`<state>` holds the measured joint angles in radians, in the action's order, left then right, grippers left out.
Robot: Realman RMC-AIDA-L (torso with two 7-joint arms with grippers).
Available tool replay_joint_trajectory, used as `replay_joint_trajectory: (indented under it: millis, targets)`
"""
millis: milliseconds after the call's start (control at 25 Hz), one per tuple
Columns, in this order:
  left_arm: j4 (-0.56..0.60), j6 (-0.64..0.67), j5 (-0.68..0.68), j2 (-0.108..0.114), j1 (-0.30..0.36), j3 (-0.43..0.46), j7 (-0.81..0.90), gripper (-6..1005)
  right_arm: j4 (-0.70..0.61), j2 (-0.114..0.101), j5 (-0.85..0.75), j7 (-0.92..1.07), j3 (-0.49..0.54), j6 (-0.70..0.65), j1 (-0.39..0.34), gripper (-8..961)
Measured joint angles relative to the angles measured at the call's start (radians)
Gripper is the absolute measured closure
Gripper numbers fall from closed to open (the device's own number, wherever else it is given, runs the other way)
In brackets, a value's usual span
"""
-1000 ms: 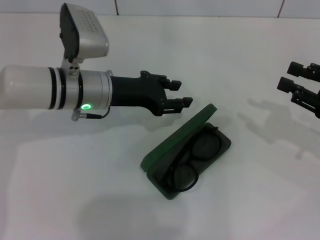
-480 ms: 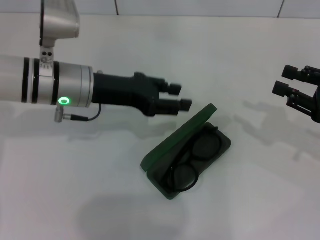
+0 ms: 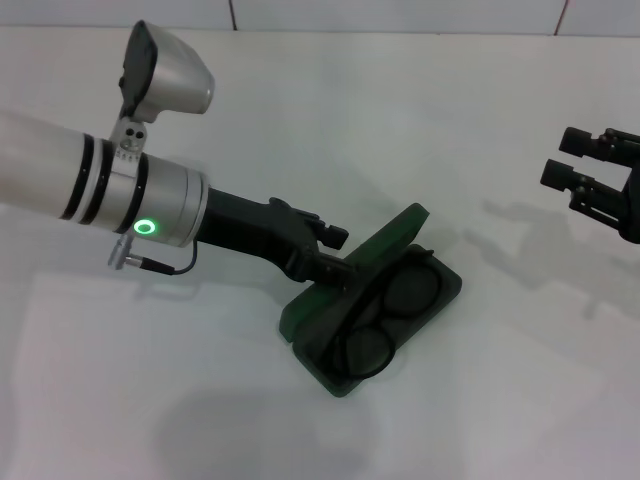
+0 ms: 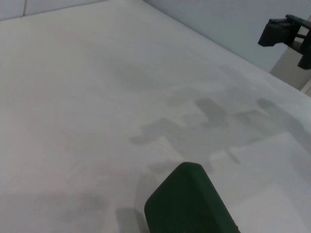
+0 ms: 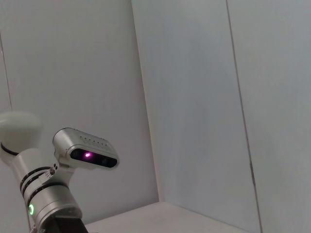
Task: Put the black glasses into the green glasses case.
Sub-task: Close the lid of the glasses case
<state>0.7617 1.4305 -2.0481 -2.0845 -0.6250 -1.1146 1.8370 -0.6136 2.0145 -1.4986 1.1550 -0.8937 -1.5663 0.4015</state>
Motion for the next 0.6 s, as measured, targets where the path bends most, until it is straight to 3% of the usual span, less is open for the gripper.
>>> replay_joint_trajectory:
  millis: [160,600]
  targets:
    - [0.001,0.000,-0.006,0.000,-0.002,-0.015,0.003,292,0.000,0.000,0.000,0.000,-0.008,0.000,0.000,495]
    - [0.019,-0.024,-0.033,-0.003,-0.007,-0.036,0.059,309,-0.005,-0.002,-0.002,0.000,-0.011,0.000,-0.002,496]
